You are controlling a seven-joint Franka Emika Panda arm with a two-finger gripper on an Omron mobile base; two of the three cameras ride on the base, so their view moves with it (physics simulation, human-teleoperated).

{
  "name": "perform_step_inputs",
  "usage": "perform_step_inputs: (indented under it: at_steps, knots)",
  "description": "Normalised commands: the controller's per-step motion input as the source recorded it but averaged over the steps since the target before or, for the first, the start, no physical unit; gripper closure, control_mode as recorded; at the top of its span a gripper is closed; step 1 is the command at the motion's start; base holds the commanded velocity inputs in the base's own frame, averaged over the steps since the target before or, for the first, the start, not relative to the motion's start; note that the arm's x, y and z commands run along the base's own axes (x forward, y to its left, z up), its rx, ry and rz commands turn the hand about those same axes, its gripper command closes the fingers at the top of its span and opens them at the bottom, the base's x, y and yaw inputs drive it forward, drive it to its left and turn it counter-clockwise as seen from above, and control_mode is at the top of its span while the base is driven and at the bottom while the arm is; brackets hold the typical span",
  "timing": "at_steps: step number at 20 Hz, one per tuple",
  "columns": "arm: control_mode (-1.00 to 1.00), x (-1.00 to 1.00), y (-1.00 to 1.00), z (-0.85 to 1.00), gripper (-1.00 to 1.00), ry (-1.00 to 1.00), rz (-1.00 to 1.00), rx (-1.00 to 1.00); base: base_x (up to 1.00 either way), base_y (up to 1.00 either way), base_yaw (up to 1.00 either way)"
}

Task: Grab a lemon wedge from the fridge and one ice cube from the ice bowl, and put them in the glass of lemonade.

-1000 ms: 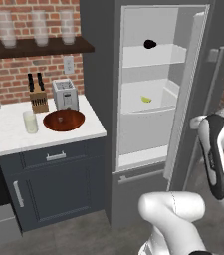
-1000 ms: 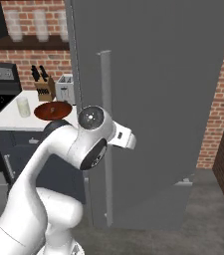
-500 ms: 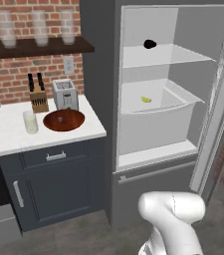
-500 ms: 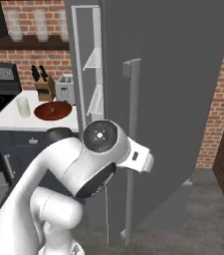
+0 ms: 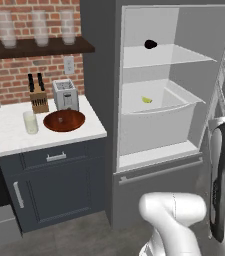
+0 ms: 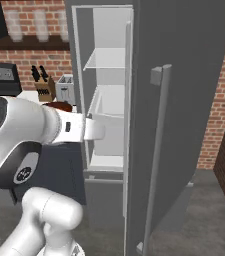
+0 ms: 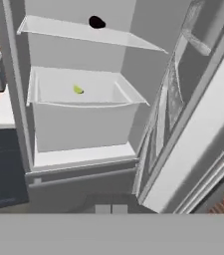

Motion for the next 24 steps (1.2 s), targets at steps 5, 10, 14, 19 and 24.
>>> perform_step_inputs:
  at_steps: [5, 10, 14, 19, 24]
  knots:
    - [-1.0, 0.71, 0.86, 0.0, 1.0, 0.18, 0.0, -0.23, 0.0, 0.0, 0.0]
    - [-1.0, 0.94, 0.0, -0.05, 1.0, 0.15, 0.0, -0.02, 0.0, 0.0, 0.0]
    - [-1.0, 1.0, -0.46, -0.2, 1.0, 0.08, 0.0, 0.0, 0.0, 0.0, 0.0]
    - [-1.0, 0.69, -0.62, -0.28, 1.0, 0.02, 0.0, 0.0, 0.0, 0.0, 0.0]
    - [-1.0, 0.23, -0.58, -0.51, 1.0, -0.04, 0.0, -0.01, 0.0, 0.0, 0.0]
